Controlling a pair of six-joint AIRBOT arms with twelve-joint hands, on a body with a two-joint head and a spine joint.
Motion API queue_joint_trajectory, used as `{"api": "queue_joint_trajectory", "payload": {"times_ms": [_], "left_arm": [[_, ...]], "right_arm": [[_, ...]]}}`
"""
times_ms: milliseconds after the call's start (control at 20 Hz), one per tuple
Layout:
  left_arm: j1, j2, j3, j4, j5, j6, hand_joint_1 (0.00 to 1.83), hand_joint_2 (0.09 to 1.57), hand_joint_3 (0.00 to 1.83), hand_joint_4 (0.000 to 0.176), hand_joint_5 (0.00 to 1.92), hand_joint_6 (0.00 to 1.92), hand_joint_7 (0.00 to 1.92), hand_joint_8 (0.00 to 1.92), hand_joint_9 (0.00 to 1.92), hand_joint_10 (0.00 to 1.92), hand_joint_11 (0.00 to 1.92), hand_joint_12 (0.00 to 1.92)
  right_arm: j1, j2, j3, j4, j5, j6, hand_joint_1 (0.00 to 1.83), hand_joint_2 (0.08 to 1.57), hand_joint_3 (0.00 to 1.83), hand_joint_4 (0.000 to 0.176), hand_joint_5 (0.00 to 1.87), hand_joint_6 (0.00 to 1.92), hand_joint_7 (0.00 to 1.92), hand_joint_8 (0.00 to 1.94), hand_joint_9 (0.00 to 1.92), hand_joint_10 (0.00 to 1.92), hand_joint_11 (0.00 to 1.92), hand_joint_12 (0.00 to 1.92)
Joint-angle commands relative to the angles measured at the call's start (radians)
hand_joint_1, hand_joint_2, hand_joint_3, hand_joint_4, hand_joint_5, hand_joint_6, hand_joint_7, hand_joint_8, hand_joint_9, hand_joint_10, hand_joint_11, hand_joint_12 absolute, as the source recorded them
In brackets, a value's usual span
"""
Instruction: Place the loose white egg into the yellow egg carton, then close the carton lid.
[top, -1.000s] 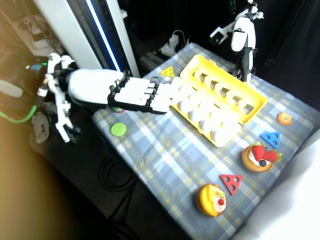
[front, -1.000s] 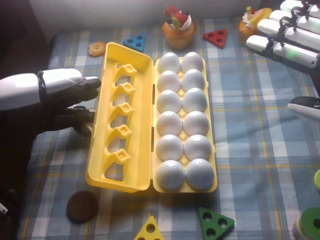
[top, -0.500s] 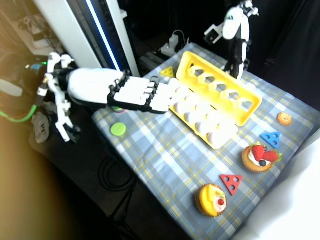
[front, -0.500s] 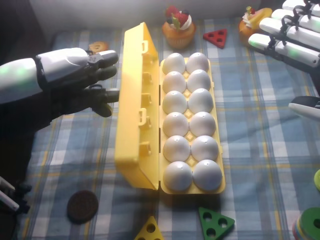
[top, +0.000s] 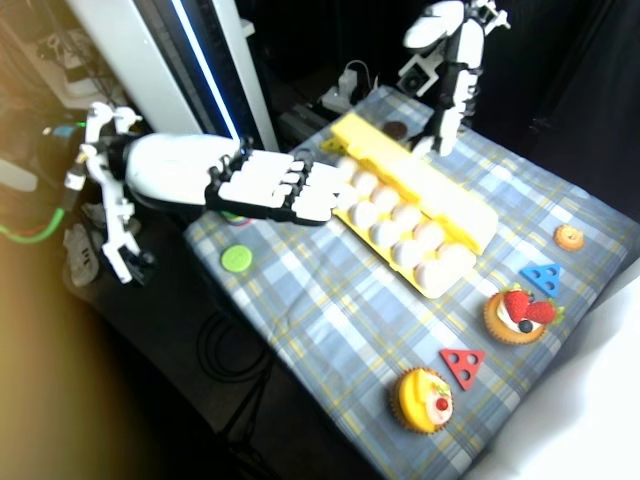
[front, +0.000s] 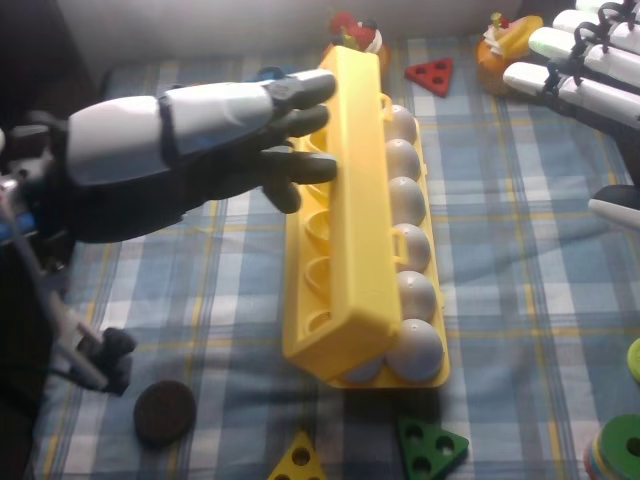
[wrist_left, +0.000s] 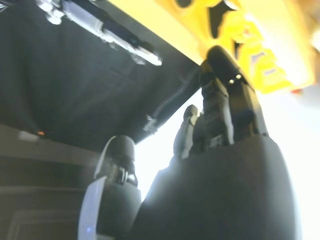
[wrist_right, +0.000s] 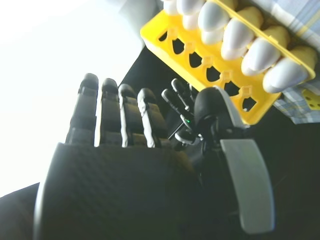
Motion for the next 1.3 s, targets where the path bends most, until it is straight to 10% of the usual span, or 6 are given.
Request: {"api": "queue_joint_trajectory", "payload": {"times_ms": [0,150,700,800,1000,1250], "left_arm": [[-0.029,-0.018,0.009,-0.01,-0.064,-0.031,0.01,1.22,0.0,0.1,0.0,0.0,0.0,0.0,0.39,0.02,0.02,1.46],[-0.099,-0.082,0.059,0.125,0.001,-0.132,0.0,1.24,0.0,0.0,0.0,0.0,0.0,0.0,0.38,0.02,0.1,1.43],[-0.261,-0.202,0.152,0.542,0.134,-0.395,0.0,1.26,0.0,0.0,0.0,0.0,0.0,0.0,0.32,0.01,0.0,1.67],[-0.26,-0.202,0.153,0.544,0.131,-0.4,0.0,1.29,0.01,0.0,0.0,0.0,0.0,0.0,0.34,0.03,0.0,1.81],[-0.29,-0.135,0.104,0.53,0.111,-0.354,0.0,1.3,0.0,0.0,0.0,0.0,0.0,0.0,0.11,0.02,0.0,1.46],[-0.305,-0.019,0.016,0.434,0.098,-0.198,0.0,1.29,0.0,0.0,0.0,0.0,0.02,0.01,0.24,0.08,0.02,1.54]], "right_arm": [[0.011,0.007,0.0,0.001,0.126,-0.002,0.44,1.41,0.0,0.021,0.0,0.0,0.0,0.0,0.0,0.0,0.0,0.0],[0.006,0.009,0.0,0.004,0.126,-0.002,0.46,1.41,0.0,0.03,0.0,0.0,0.0,0.0,0.0,0.0,0.0,0.0],[0.001,0.009,0.0,0.008,0.126,-0.002,0.47,1.41,0.0,0.047,0.0,0.0,0.0,0.0,0.0,0.0,0.0,0.0],[0.0,0.009,0.0,0.01,0.126,-0.002,0.45,1.4,0.0,0.059,0.0,0.0,0.0,0.0,0.0,0.0,0.0,0.0],[-0.006,0.012,-0.003,0.012,0.133,-0.002,0.45,1.41,0.0,0.021,0.0,0.0,0.0,0.0,0.0,0.0,0.0,0.0],[-0.026,0.034,-0.017,0.018,0.175,-0.002,0.42,1.4,0.0,0.077,0.0,0.0,0.0,0.0,0.0,0.0,0.0,0.0]]}}
